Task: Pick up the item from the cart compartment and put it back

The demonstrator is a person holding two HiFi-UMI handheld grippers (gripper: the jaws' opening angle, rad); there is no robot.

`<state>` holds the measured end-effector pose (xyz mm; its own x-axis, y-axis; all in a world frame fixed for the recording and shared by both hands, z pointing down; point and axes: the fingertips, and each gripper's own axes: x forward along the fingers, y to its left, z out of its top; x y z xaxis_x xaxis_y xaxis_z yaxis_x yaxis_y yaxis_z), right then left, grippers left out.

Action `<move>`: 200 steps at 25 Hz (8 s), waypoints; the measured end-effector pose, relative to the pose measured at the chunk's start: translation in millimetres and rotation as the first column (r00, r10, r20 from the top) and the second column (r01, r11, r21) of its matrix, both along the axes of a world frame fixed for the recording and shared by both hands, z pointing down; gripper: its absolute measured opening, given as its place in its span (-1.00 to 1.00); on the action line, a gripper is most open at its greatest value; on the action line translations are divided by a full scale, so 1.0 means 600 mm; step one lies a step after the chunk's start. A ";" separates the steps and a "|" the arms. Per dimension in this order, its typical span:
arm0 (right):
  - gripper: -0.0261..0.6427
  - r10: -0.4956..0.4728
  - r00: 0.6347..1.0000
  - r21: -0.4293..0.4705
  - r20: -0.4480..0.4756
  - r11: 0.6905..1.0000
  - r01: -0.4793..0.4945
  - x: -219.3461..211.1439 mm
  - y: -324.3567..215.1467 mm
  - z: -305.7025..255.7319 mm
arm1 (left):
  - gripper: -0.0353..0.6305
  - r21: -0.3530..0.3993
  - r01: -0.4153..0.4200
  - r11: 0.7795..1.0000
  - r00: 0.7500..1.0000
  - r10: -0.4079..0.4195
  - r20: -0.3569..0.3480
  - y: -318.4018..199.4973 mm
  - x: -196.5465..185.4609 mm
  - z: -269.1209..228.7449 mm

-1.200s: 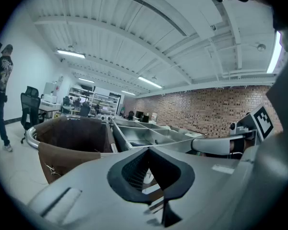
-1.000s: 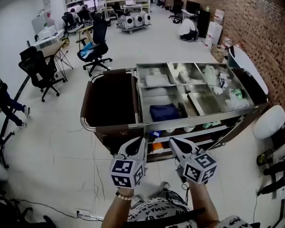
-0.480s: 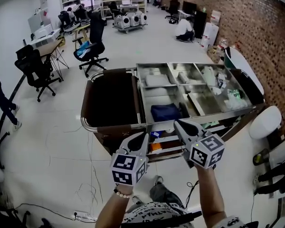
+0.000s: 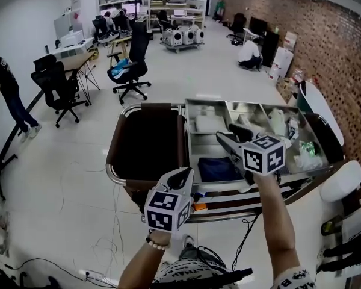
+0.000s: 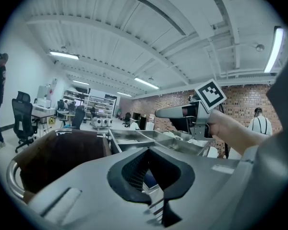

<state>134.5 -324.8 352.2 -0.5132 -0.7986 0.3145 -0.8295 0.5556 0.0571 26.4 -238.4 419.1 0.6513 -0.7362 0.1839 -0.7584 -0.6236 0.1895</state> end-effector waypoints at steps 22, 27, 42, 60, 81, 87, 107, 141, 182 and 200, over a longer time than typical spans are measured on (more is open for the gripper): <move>-0.02 -0.131 0.956 -0.465 -0.264 0.885 -0.007 -0.004 -0.326 0.221 | -0.89 -0.059 0.093 0.994 0.995 -0.094 -0.012 -0.136 0.011 0.006; -0.02 -0.170 0.944 -0.571 -0.282 0.820 -0.023 -0.004 -0.343 0.296 | -0.89 -0.069 0.099 0.993 0.995 -0.100 -0.017 -0.149 0.014 0.014; 0.01 -0.257 0.897 -0.677 -0.359 0.733 -0.061 0.004 -0.366 0.368 | -0.89 -0.080 0.101 0.992 0.995 -0.102 -0.005 -0.158 0.012 0.023; -0.60 -0.377 0.775 -0.711 -0.507 0.691 -0.129 0.002 -0.362 0.384 | -0.89 -0.079 0.103 0.992 0.994 -0.105 -0.013 -0.153 0.004 0.022; -0.72 0.015 0.972 -0.204 -0.234 0.977 -0.064 0.030 -0.295 0.087 | -0.89 -0.039 0.053 0.998 0.998 -0.054 -0.029 -0.118 -0.002 -0.001; -0.72 0.071 0.997 -0.031 -0.036 0.997 -0.072 0.031 -0.194 -0.025 | -0.89 -0.029 0.019 0.999 0.999 -0.020 -0.041 -0.075 -0.011 -0.005; -0.72 0.221 0.954 0.159 0.204 0.954 -0.255 0.048 0.243 -0.054 | -0.89 0.025 -0.067 0.997 0.997 0.068 -0.043 0.089 -0.026 0.003; -0.72 0.141 0.927 0.148 0.348 0.968 -0.203 0.084 0.356 -0.025 | -0.89 0.043 0.067 0.997 0.997 -0.065 -0.036 0.153 -0.030 -0.002; -0.72 0.162 0.986 0.160 0.029 0.973 -0.164 0.112 -0.144 -0.118 | -0.89 0.077 0.026 0.997 0.999 -0.029 0.037 -0.028 -0.073 -0.024; -0.72 0.011 0.977 -0.121 -0.214 0.992 -0.038 0.115 -0.314 0.082 | -0.89 0.035 0.121 0.992 0.991 -0.123 0.048 -0.103 -0.120 0.007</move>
<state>203.5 -513.0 401.4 -0.4047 -0.7582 0.5113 -0.8192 0.5490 0.1657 -45.3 -300.1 423.2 0.5466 -0.8158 0.1891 -0.8374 -0.5307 0.1311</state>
